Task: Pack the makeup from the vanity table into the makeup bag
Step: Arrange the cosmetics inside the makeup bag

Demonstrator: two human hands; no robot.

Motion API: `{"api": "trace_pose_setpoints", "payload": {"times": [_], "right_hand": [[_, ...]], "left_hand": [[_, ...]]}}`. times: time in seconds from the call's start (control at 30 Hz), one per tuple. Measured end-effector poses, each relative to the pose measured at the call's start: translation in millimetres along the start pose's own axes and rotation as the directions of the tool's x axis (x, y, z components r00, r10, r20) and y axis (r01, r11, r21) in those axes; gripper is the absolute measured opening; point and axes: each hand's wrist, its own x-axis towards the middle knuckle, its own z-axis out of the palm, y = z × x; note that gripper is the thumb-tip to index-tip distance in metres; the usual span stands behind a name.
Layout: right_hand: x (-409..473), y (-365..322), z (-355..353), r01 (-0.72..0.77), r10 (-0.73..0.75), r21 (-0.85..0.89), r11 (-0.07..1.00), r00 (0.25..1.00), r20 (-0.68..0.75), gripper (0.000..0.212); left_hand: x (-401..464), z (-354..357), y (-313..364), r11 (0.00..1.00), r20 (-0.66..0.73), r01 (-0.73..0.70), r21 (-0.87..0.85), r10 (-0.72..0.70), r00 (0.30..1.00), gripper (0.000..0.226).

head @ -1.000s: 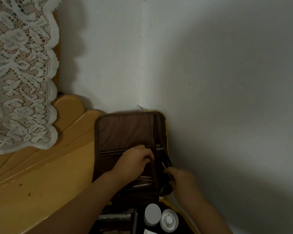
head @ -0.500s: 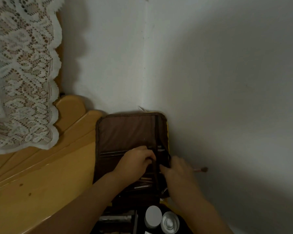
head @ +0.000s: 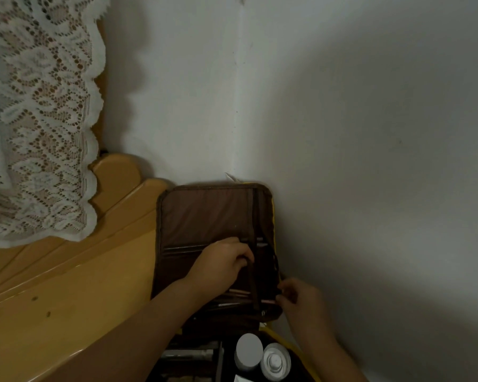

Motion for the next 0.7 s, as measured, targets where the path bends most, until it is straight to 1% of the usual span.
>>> {"api": "trace_pose_setpoints", "payload": {"times": [0.03, 0.1, 0.13, 0.2, 0.23, 0.3, 0.33, 0.37, 0.4, 0.43, 0.47, 0.53, 0.57, 0.6, 0.63, 0.7], "right_hand": [[1, -3, 1, 0.004, -0.004, 0.003, 1.000, 1.000, -0.021, 0.016], [5, -7, 2, 0.002, 0.000, 0.033, 0.999, 0.999, -0.050, 0.030], [6, -11, 2, -0.003, 0.005, 0.040, 0.999, 0.998, -0.055, 0.032], [7, -17, 3, 0.034, -0.035, -0.007, 0.999, 0.999, -0.038, 0.025], [8, -18, 4, 0.060, -0.060, -0.032, 0.998, 0.998, -0.013, 0.020], [7, -22, 4, 0.095, -0.092, -0.051, 0.994, 0.994, 0.060, 0.021], [8, -23, 3, 0.095, -0.093, -0.012, 0.995, 0.989, 0.111, 0.023], [8, -25, 1, 0.064, -0.076, 0.070, 0.995, 0.981, 0.181, 0.026], [8, -27, -2, 0.013, -0.059, 0.175, 0.985, 0.964, 0.258, 0.030], [7, -28, -3, -0.031, -0.045, 0.231, 0.972, 0.948, 0.316, 0.033], [8, -27, -3, -0.043, -0.035, 0.231, 0.972, 0.946, 0.323, 0.035], [11, -20, -1, -0.016, -0.013, 0.115, 0.993, 0.968, 0.251, 0.036], [12, -19, 0, -0.010, -0.003, 0.053, 0.999, 0.972, 0.237, 0.036], [12, -20, 2, -0.009, 0.002, 0.028, 1.000, 0.967, 0.255, 0.036], [11, -21, 4, -0.015, -0.004, 0.060, 0.998, 0.955, 0.296, 0.037], [11, -28, 7, -0.080, -0.029, 0.245, 0.966, 0.910, 0.413, 0.034]], "left_hand": [[0, 0, 1, 1.000, -0.003, -0.005, 0.003, 0.005, 1.000, 0.019], [0, -1, 2, 1.000, -0.011, -0.001, 0.002, 0.001, 1.000, 0.019], [-1, -1, 3, 1.000, -0.018, 0.006, -0.001, -0.006, 1.000, 0.019], [-2, -1, 3, 1.000, -0.026, 0.016, 0.000, -0.016, 1.000, 0.020], [-2, 0, 3, 1.000, -0.027, 0.017, 0.003, -0.017, 0.999, 0.020], [-4, 1, 3, 1.000, -0.022, 0.012, 0.014, -0.012, 1.000, 0.021], [-5, 1, 3, 1.000, -0.016, 0.010, 0.017, -0.009, 1.000, 0.023], [-6, 0, 4, 1.000, -0.009, 0.008, 0.016, -0.008, 1.000, 0.025], [-7, -2, 4, 1.000, -0.008, 0.008, 0.013, -0.008, 1.000, 0.028], [-9, -4, 3, 1.000, -0.009, 0.017, 0.008, -0.017, 1.000, 0.032], [-11, -8, 2, 0.999, -0.014, 0.039, 0.007, -0.039, 0.999, 0.035], [-19, -18, -6, 0.991, -0.043, 0.120, 0.055, -0.117, 0.992, 0.036], [-24, -22, -12, 0.977, -0.068, 0.184, 0.108, -0.177, 0.982, 0.034], [-30, -27, -18, 0.949, -0.097, 0.267, 0.166, -0.254, 0.962, 0.032], [-36, -31, -23, 0.906, -0.128, 0.363, 0.219, -0.342, 0.931, 0.031], [-49, -37, -29, 0.791, -0.159, 0.531, 0.302, -0.508, 0.847, 0.036]]}}
